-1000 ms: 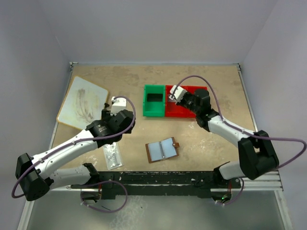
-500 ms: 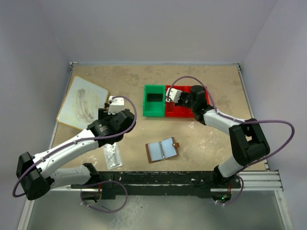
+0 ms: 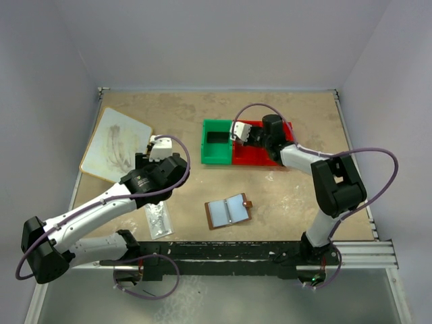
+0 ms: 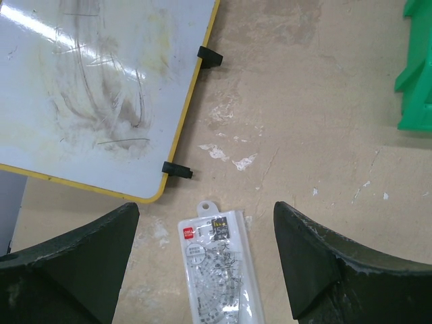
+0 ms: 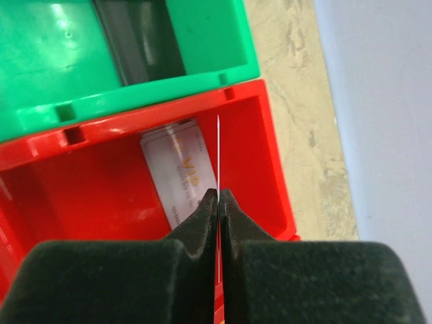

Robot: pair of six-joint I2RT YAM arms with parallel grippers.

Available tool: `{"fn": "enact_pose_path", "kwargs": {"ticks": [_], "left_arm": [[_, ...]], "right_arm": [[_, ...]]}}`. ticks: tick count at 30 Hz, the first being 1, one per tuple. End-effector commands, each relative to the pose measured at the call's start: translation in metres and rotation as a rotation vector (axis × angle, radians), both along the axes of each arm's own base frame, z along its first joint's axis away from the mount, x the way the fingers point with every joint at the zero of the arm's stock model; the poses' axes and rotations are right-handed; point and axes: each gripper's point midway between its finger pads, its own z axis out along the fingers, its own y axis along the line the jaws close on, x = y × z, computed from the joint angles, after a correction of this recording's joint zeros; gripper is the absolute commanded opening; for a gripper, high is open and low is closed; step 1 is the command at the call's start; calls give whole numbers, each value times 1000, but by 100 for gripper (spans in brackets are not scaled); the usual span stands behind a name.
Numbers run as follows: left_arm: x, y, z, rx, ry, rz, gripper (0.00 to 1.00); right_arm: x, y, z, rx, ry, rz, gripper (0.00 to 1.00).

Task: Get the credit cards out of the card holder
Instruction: Place the credit card in the storage box.

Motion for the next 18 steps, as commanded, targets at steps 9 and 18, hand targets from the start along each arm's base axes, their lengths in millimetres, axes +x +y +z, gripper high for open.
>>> {"fn": "enact_pose_path", "kwargs": {"ticks": [9,18], "left_arm": [[4,2,19,-36,-62,28,79],[4,1,19,-39,-59,21,79]], "right_arm": [[30,4,15,-59,-33,15,0],[37,5,-3,-100,17,21,0]]}}
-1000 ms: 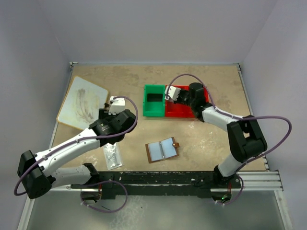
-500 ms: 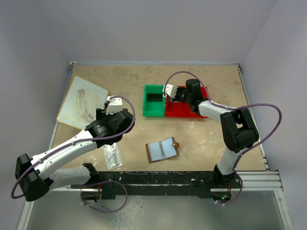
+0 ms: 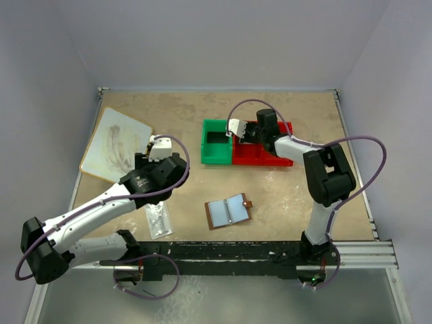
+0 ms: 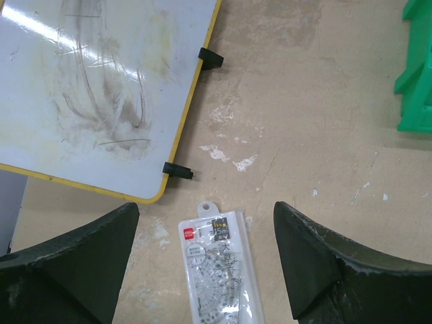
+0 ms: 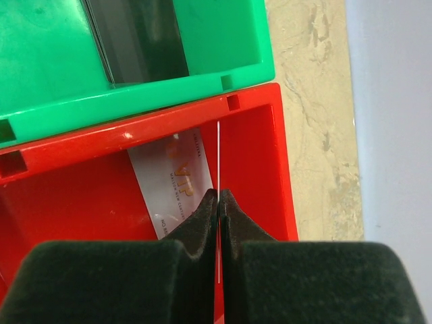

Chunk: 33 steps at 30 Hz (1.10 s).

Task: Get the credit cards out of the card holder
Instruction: Place the credit card in the storage box.

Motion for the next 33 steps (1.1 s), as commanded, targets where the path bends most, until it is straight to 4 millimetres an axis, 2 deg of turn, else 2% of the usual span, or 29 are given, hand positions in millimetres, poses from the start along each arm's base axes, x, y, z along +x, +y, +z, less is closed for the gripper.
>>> {"fn": "enact_pose_path", "kwargs": {"ticks": [1,12,18,22,26,27,28,33], "left_arm": [[4,0,17,-39,-52,17,79],[4,0,17,-40,-51,16,79],[4,0,16,-36,-49,17,79],[4,-1,15,-33,-44,14,79],[4,-3,13,-34,-34,8,79],[4,-3,13,-33,-33,7,79],[4,-3,12,-32,-30,6,79],[4,-4,11,-34,-25,-1,79]], "right_arm": [[14,2,12,-16,-29,12,0],[22,2,-8,-48,15,0,2],[14,5,-19,-73,63,49,4],[7,3,-33,-103,141,60,12],[4,6,-30,-84,196,56,13],[2,5,-29,-88,197,60,17],[-2,3,-28,-93,207,56,30],[-3,-3,-29,-111,202,32,30]]}}
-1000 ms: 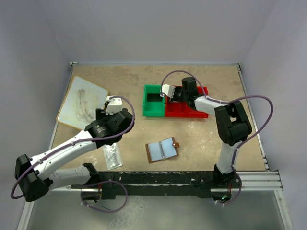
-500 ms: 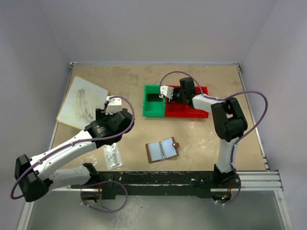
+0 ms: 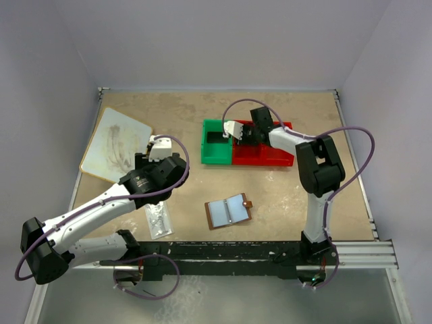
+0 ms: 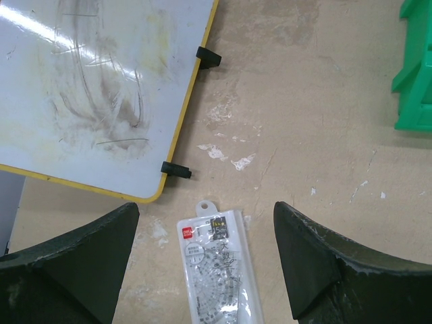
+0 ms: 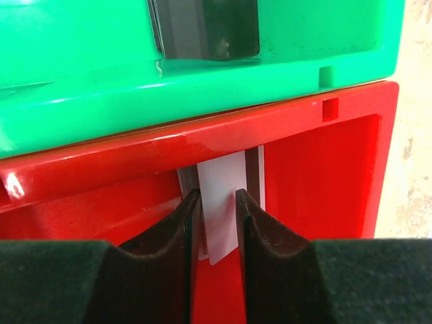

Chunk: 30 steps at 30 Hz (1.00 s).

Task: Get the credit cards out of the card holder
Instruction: Place the credit card in the storage box.

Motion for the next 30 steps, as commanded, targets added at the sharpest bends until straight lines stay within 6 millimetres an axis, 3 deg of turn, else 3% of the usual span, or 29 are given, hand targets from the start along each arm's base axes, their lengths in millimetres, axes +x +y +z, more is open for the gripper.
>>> {"fn": "enact_pose_path", "kwargs": {"ticks": [1,4,16,30], "left_arm": [[4,-4,11,-31,-26,3,79],[4,-5,11,-33,-24,-1,79],[4,-5,8,-32,-18,-1,78],[4,-8,4,-28,-2,-7,78]], "right_arm": [[-1,-2,17,10,-19,-10,30],[0,-5,17,2,-27,-25,37],[19,-21,31,-2,-124,-166,38],[5,-6,48,95,-91,-128,44]]}}
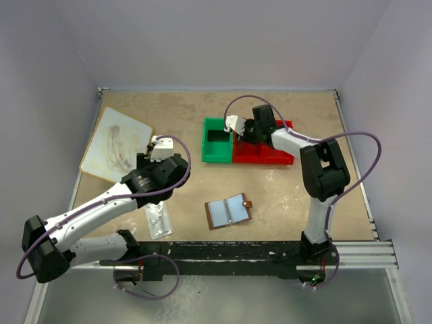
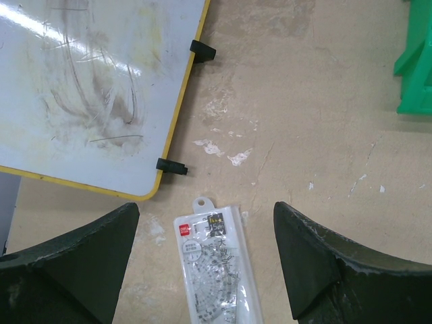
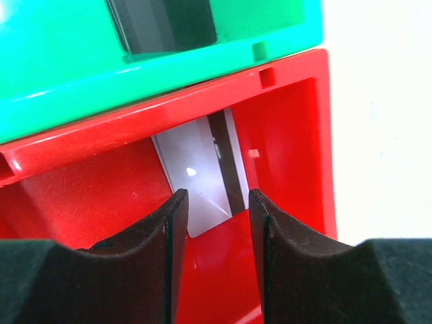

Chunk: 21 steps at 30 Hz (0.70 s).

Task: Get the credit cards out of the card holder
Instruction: Place the credit card in the storage box, then adjust the card holder at the center of the board.

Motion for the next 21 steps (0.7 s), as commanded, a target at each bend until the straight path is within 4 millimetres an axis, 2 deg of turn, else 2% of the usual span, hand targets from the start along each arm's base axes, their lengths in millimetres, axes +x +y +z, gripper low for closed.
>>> {"fn": "enact_pose_path", "kwargs": {"ticks": [1,3,6,9,10,11,12,14,16,18,19,20,21], "left_arm": [[5,-4,9,-29,-25,5,78],[4,-4,10,-32,-28,5,78],[4,-3,14,-45,-40,8,78],[3,0,20,-63,-63,15,78],[2,1,22,-68,-72,19,78],[2,3,24,-73,-81,24,78],[2,4,27,-79,-92,29,78],[1,8,31,-85,-111,45,78],[0,13,36,-88,-131,62,78],[-1,17,39,-93,-149,77,78],[-1,18,42,-98,-158,83,78],[-2,20,43,-97,-166,90,79],[-2,22,44,-97,-171,96,80]], "right_arm": [[-1,8,36,89,-53,-1,45],[-1,13,53,141,-80,-2,45],[1,14,96,241,-186,-50,46],[-9,13,156,437,-336,-115,49],[-17,8,185,512,-427,-141,50],[-21,-1,209,630,-483,-229,58],[-30,-11,219,732,-500,-311,68],[-50,-12,230,918,-420,-388,75],[-63,-18,230,1059,-309,-519,81],[-75,-19,219,1122,-168,-639,82],[-81,-18,210,1121,-106,-669,86],[-89,-15,199,1123,-38,-691,96],[-98,-6,191,1129,28,-659,100]]}}
